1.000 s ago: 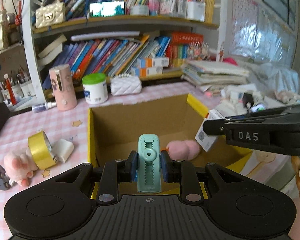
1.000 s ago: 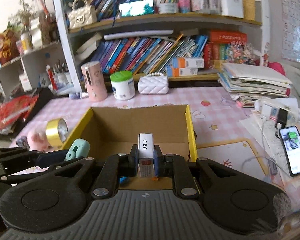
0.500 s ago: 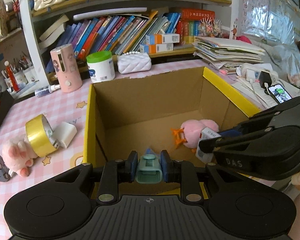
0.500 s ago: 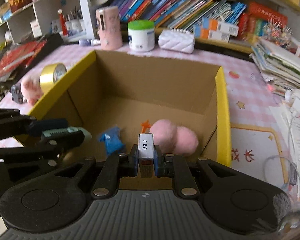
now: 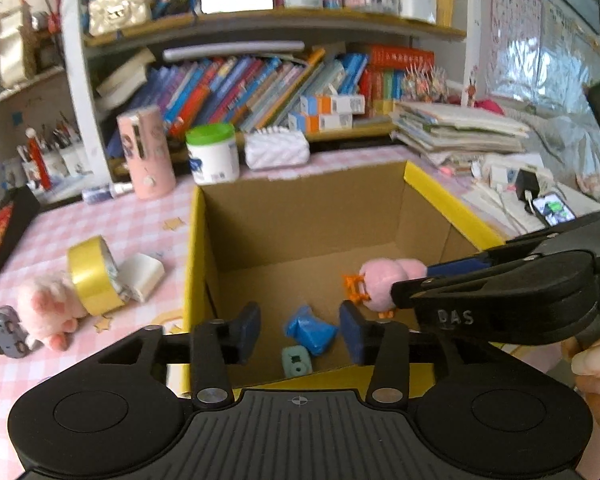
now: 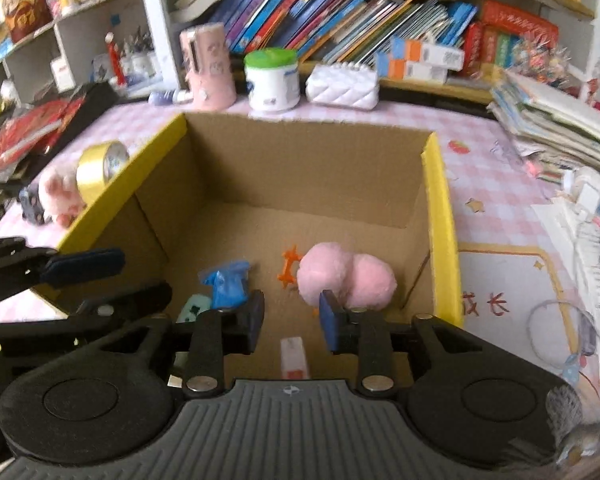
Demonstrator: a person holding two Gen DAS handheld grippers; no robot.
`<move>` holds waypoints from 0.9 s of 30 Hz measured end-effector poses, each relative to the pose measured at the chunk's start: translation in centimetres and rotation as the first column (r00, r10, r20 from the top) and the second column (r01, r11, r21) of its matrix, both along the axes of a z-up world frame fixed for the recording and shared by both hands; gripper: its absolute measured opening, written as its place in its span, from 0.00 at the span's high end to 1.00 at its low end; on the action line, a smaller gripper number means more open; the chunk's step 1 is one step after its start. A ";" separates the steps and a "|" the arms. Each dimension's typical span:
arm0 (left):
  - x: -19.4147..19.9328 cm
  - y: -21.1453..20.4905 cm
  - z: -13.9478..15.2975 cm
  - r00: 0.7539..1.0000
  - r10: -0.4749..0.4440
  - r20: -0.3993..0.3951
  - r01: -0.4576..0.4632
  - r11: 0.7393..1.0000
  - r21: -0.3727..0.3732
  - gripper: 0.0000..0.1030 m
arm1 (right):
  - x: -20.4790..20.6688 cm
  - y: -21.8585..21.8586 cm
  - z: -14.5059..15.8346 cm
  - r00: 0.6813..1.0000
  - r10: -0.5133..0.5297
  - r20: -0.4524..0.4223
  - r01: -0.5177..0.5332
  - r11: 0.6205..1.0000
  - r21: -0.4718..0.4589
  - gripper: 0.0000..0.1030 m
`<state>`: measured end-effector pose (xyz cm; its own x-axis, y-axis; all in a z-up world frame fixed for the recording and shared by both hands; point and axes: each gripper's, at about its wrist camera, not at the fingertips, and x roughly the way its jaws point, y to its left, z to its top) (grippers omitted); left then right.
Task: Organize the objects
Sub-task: 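Open the left gripper over the box while the right opens to drop the white box, then withdraw both tools from the box toward the grey car and yellow tape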
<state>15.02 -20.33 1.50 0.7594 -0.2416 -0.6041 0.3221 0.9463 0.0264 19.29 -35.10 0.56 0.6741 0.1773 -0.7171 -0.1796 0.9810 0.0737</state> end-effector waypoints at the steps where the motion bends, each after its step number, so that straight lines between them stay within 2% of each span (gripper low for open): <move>1: -0.4 0.4 0.4 1.000 0.006 0.015 -0.006 1.000 -0.014 0.44 | -0.4 -0.1 0.3 1.000 -0.014 0.015 0.014 1.000 0.004 0.71; 2: -0.8 0.7 0.7 1.000 0.009 0.026 -0.009 1.000 -0.027 0.38 | -0.9 -0.1 0.7 0.999 -0.032 0.033 0.032 0.999 0.008 0.69; 4: -1.6 1.3 1.2 0.999 0.017 0.050 -0.015 0.999 -0.044 0.33 | -1.9 -0.1 1.3 0.996 -0.062 0.063 0.061 0.998 0.009 0.64; 6: -2.4 1.9 1.7 0.997 0.023 0.071 -0.019 0.998 -0.053 0.31 | -3.0 0.1 1.9 0.992 -0.089 0.094 0.089 0.996 0.002 0.62; 11: -4.5 3.2 2.1 0.993 0.033 0.111 -0.025 0.997 -0.072 0.18 | -6.0 0.8 2.6 0.974 -0.173 0.143 0.174 0.985 0.009 0.53; 16: -5.8 4.9 1.5 0.996 0.020 0.090 -0.014 0.997 -0.072 0.17 | -8.6 1.9 2.5 0.954 -0.250 0.164 0.254 0.967 -0.004 0.47; 19: -6.6 6.4 1.0 0.998 0.026 0.061 -0.022 0.998 -0.065 0.17 | -9.9 2.8 2.0 0.942 -0.297 0.156 0.302 0.953 -0.015 0.40; 27: -8.8 10.6 -1.0 0.999 0.038 -0.026 -0.039 0.999 -0.027 0.17 | -12.9 6.5 -0.3 0.931 -0.360 0.065 0.363 0.931 -0.037 0.34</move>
